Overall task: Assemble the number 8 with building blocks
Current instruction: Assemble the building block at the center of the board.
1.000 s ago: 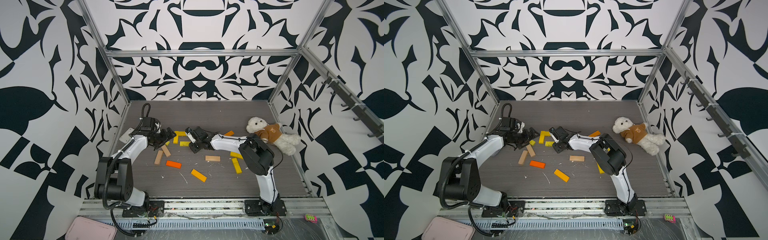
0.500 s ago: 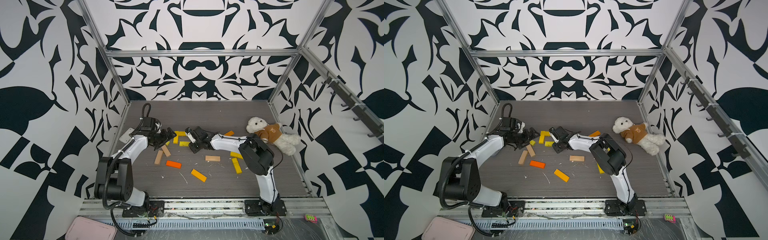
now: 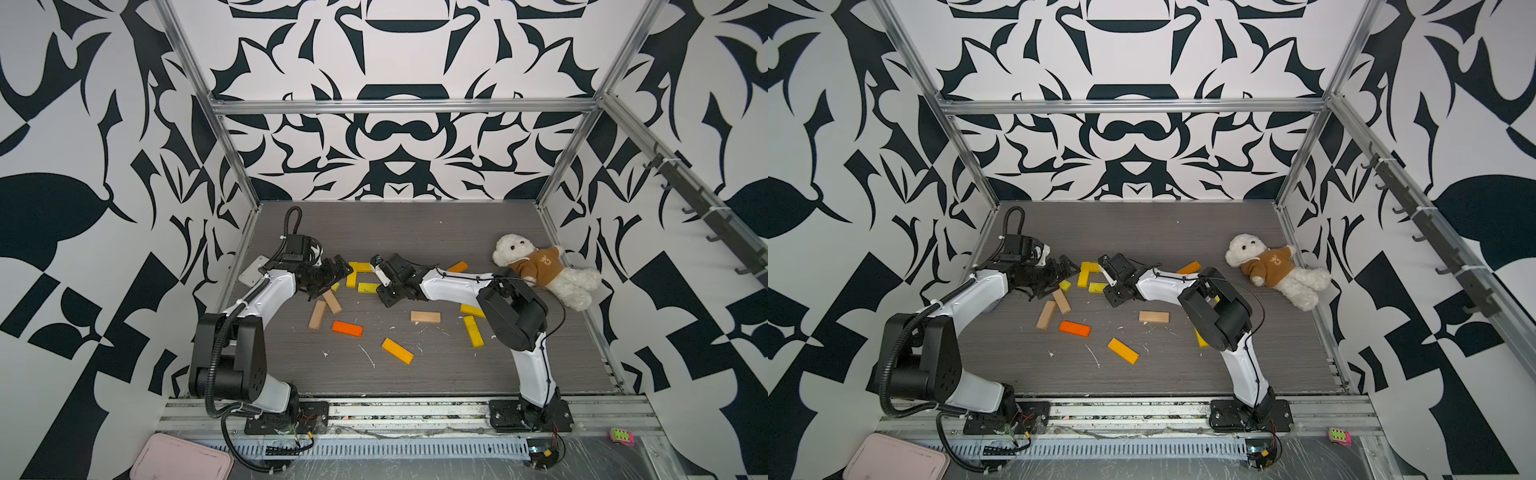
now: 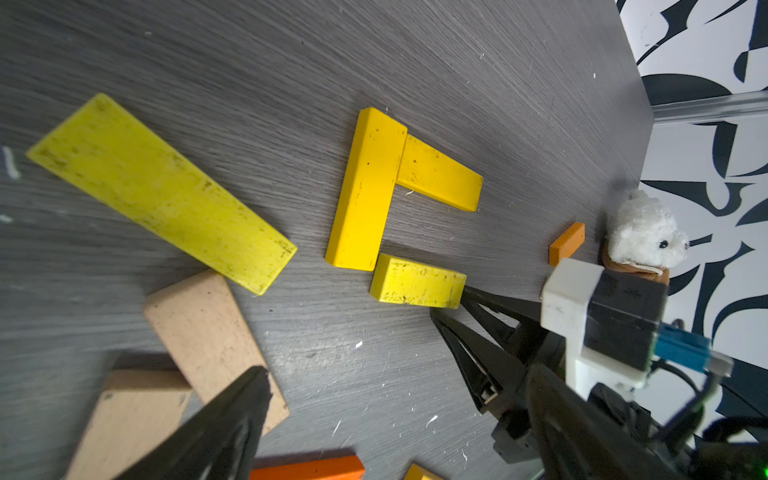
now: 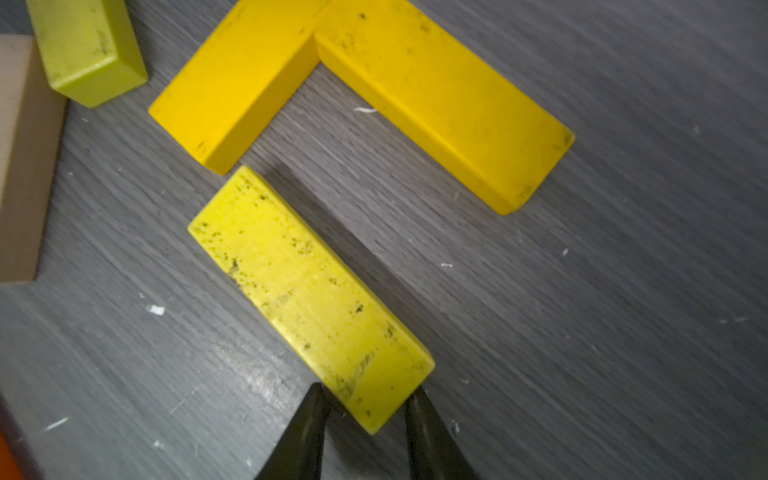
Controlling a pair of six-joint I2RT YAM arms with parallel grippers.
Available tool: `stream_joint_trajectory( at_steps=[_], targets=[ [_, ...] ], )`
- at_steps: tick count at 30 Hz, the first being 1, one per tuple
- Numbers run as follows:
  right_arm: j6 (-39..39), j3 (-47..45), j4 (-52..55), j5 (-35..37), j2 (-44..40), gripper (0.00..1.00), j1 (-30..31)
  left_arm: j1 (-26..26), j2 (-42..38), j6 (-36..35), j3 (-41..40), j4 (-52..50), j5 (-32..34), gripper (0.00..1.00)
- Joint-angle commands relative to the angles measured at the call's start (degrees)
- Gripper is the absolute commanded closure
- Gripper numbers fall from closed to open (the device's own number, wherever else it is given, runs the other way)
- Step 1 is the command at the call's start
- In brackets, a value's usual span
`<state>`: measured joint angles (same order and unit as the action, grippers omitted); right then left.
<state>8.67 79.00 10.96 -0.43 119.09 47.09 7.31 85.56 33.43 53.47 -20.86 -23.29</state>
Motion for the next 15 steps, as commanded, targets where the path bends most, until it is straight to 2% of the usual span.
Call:
stream_joint_trajectory(
  at_steps=[1,15],
  targets=[
    [1.42,1.0,-0.76,-0.78,-0.88,0.64,0.49,0.2,0.58,-0.07,2.07,-1.22,0.19,0.01],
    [2.4,2.37,-0.51,0.55,0.26,0.64,0.8,0.38,0.63,-0.27,2.1,-1.38,0.35,0.01]
  ],
)
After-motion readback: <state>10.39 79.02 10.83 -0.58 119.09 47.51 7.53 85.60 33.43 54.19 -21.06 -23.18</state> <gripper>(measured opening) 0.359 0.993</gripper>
